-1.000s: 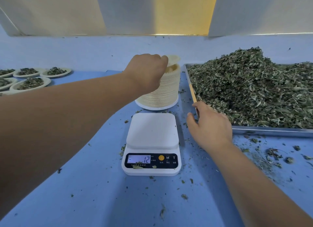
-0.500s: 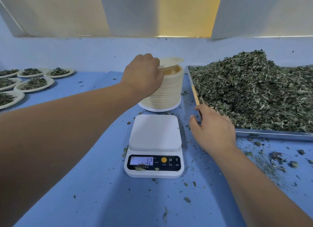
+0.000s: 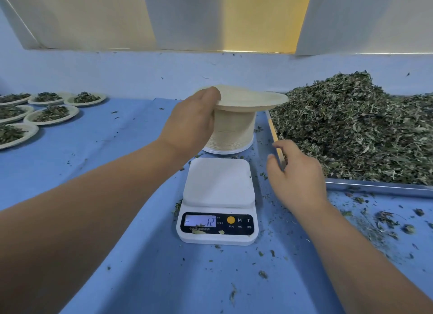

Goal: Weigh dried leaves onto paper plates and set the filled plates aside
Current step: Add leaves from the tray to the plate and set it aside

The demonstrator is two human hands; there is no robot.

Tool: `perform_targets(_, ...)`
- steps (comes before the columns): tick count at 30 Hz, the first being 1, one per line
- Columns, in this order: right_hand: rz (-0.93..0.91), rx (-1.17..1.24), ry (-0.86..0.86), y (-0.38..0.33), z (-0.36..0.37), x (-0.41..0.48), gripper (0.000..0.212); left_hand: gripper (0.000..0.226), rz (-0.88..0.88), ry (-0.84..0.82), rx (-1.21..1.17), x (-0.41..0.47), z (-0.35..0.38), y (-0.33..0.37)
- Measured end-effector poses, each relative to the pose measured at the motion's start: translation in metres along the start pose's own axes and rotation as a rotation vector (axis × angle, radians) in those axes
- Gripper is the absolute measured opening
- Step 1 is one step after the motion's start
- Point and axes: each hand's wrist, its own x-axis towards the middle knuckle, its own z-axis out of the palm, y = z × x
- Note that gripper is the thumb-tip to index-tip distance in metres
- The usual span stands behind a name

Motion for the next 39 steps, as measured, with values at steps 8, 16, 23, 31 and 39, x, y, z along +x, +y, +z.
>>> perform_targets(8, 0.427, 0.904, 0.042, -0.027, -0.015, 0.012, 0.024, 0.030, -0.123, 0.282, -0.358, -0.061, -0.004, -0.008)
perform_targets(16, 0.527, 0.939, -0.294, -0.032, -0.015, 0.011, 0.016, 0.041, -0.520, 0.062, -0.875, -0.099, -0.009, -0.012)
perform_targets(23, 0.488, 0.769, -0.384, -0.034, -0.003, 0.005, 0.015, 0.064, -0.884, -0.032, -1.162, -0.110, -0.018, -0.033)
perform_targets(31, 0.348, 0.388, -0.336, -0.027, -0.005, 0.002, 0.009, 0.056, -0.921, 0.011, -1.107, -0.113, -0.012, -0.031)
perform_targets(39, -0.029, 0.041, -0.079, -0.022, -0.010, -0.001, 0.017, 0.049, -0.960, -0.017, -0.999, -0.117, -0.005, -0.033)
